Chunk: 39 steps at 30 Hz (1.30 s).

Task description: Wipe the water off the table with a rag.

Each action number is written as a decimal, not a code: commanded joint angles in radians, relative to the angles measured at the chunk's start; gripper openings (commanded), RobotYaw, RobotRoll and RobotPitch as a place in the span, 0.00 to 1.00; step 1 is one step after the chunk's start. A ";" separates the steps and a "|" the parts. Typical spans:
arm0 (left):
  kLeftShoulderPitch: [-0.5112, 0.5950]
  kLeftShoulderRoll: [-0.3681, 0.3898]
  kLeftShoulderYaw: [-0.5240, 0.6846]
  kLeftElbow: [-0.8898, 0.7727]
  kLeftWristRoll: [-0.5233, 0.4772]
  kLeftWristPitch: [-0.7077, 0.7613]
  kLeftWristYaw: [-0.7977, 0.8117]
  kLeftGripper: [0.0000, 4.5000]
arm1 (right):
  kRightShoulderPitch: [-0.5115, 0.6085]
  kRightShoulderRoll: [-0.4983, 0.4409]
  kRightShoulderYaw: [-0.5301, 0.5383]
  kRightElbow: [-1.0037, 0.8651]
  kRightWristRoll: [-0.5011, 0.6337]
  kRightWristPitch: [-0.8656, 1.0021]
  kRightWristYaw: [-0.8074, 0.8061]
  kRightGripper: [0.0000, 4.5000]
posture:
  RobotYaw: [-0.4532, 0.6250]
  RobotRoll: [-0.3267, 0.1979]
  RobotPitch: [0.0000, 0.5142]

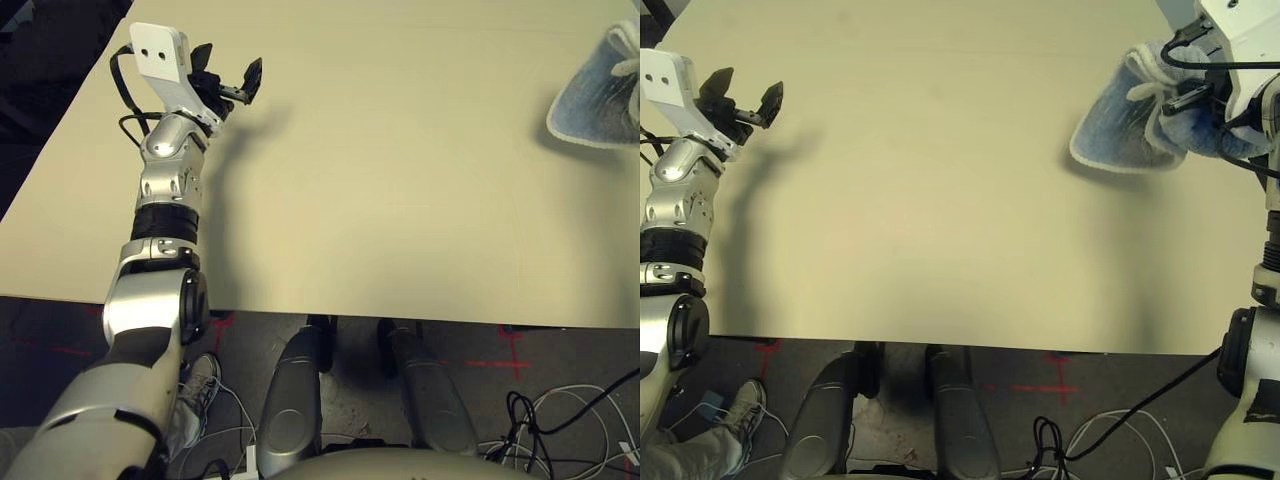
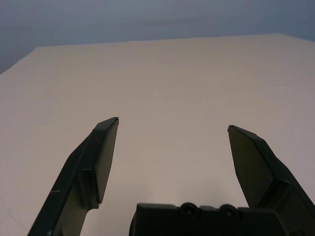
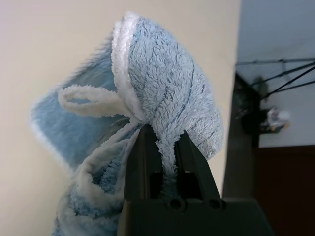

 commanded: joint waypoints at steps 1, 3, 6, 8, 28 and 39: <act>0.004 0.001 0.000 0.004 0.008 -0.003 -0.007 1.00 | 0.030 -0.011 0.005 0.022 0.028 0.021 0.045 0.02 | 0.54 0.62 0.61; 0.005 0.003 0.001 0.000 0.007 0.000 -0.007 1.00 | 0.042 -0.014 0.016 0.029 0.045 0.041 0.078 0.02 | 0.54 0.62 0.61; 0.006 0.006 0.002 -0.001 0.007 0.001 -0.008 1.00 | 0.055 0.001 0.016 0.048 0.055 0.046 0.089 0.02 | 0.54 0.62 0.61; 0.006 0.006 0.002 -0.001 0.007 0.001 -0.008 1.00 | 0.064 0.031 0.002 0.075 0.063 0.041 0.070 0.02 | 0.55 0.62 0.60; 0.002 0.009 0.006 0.013 0.006 -0.001 -0.004 1.00 | -0.028 0.282 -0.169 0.543 0.076 -0.368 -0.325 0.65 | 0.57 0.62 0.57; 0.032 0.016 0.020 0.011 -0.002 0.011 0.009 1.00 | 0.027 0.324 -0.455 0.497 0.272 -0.648 -0.406 1.00 | 0.59 0.62 0.57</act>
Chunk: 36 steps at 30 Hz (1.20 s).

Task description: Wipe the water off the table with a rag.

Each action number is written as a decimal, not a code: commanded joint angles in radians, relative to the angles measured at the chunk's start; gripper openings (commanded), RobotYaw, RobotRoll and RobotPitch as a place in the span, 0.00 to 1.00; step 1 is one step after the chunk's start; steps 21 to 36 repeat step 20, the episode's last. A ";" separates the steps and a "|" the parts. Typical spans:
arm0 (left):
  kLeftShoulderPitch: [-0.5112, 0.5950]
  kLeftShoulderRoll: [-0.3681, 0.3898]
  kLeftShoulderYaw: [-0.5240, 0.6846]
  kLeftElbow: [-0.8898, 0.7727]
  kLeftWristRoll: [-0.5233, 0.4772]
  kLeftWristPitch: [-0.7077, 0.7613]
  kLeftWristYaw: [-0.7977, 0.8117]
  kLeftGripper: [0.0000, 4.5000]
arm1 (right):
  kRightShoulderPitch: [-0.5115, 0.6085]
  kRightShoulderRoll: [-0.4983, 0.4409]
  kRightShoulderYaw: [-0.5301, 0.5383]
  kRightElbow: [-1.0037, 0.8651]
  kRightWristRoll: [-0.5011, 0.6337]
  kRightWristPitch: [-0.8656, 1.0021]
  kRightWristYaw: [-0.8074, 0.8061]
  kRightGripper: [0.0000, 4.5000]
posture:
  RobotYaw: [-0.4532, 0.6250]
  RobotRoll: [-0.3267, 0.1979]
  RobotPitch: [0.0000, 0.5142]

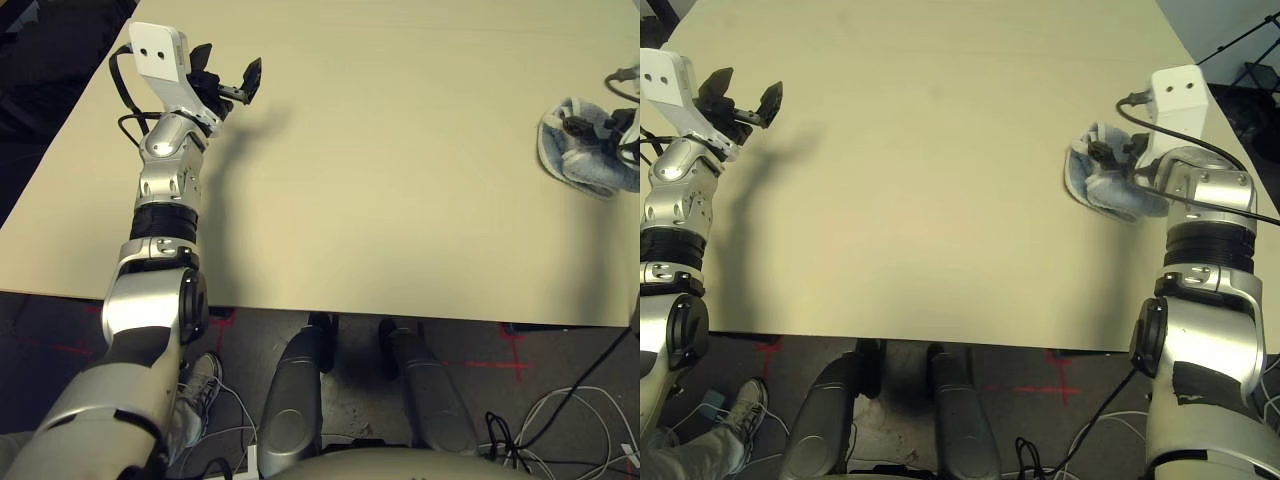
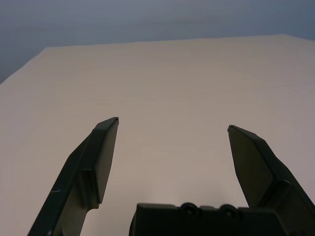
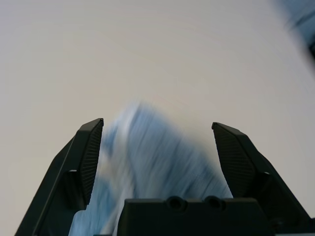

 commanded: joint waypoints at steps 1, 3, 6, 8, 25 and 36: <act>0.030 0.002 0.012 0.009 0.000 0.010 0.006 1.00 | 0.047 -0.010 -0.093 0.005 0.057 -0.152 -0.017 1.00 | 0.59 0.62 0.57; 0.033 -0.003 0.017 0.017 0.000 0.016 0.014 1.00 | 0.064 -0.021 -0.122 0.040 0.064 -0.268 -0.024 1.00 | 0.58 0.62 0.57; 0.041 -0.005 0.023 0.041 0.004 0.025 0.034 1.00 | 0.092 -0.048 -0.140 0.115 0.068 -0.353 -0.023 1.00 | 0.58 0.62 0.58; 0.044 -0.008 0.042 0.074 -0.008 0.043 0.065 1.00 | 0.121 -0.062 -0.142 0.177 0.072 -0.400 0.003 1.00 | 0.57 0.62 0.59; 0.022 -0.024 0.063 0.207 -0.002 0.050 0.121 1.00 | 0.131 -0.123 -0.150 0.444 0.095 -0.561 0.114 1.00 | 0.55 0.62 0.58; 0.022 -0.024 0.063 0.207 -0.002 0.050 0.121 1.00 | 0.131 -0.123 -0.150 0.444 0.095 -0.561 0.114 1.00 | 0.55 0.62 0.58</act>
